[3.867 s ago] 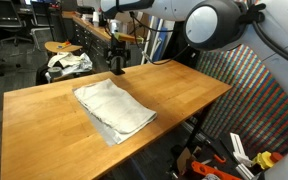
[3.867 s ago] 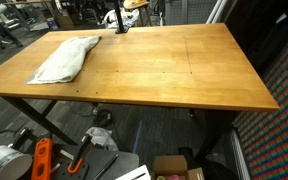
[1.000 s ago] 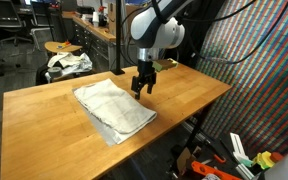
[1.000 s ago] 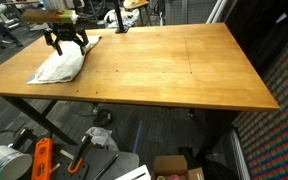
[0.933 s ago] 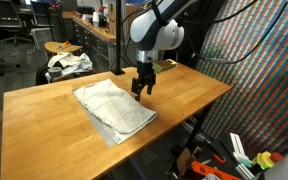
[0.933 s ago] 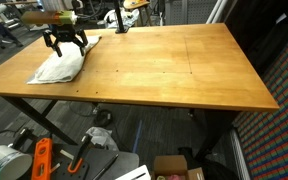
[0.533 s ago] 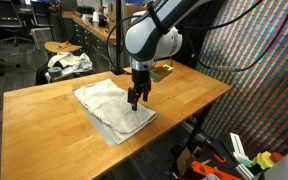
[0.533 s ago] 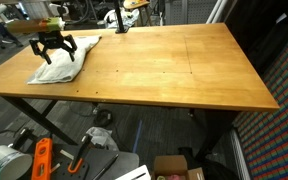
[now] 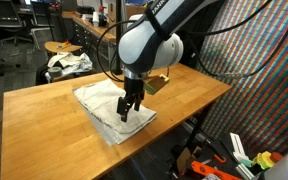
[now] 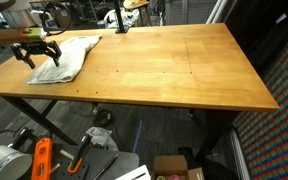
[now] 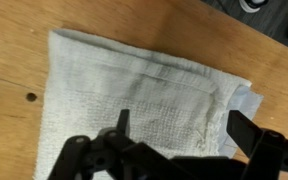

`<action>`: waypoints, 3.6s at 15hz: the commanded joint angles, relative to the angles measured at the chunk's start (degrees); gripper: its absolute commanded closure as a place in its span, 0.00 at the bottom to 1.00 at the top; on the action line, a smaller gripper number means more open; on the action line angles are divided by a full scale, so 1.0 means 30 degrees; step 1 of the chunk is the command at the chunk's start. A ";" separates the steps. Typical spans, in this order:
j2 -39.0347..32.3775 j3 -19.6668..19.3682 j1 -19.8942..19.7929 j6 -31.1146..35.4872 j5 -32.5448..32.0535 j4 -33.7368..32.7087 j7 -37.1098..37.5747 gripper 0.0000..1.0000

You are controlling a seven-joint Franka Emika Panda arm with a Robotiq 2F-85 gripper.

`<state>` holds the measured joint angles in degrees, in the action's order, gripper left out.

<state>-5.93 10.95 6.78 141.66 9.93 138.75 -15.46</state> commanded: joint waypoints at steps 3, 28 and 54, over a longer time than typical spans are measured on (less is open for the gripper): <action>0.0860 0.0595 0.0908 0.2747 0.0468 0.1606 0.1331 0.00; 0.1526 0.0855 0.2169 0.0131 -0.3792 0.1692 0.6014 0.93; 0.2552 0.0281 0.1710 0.3007 -0.2358 -0.0627 0.3561 0.00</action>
<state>3.89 12.67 12.89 149.94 5.87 141.02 -4.49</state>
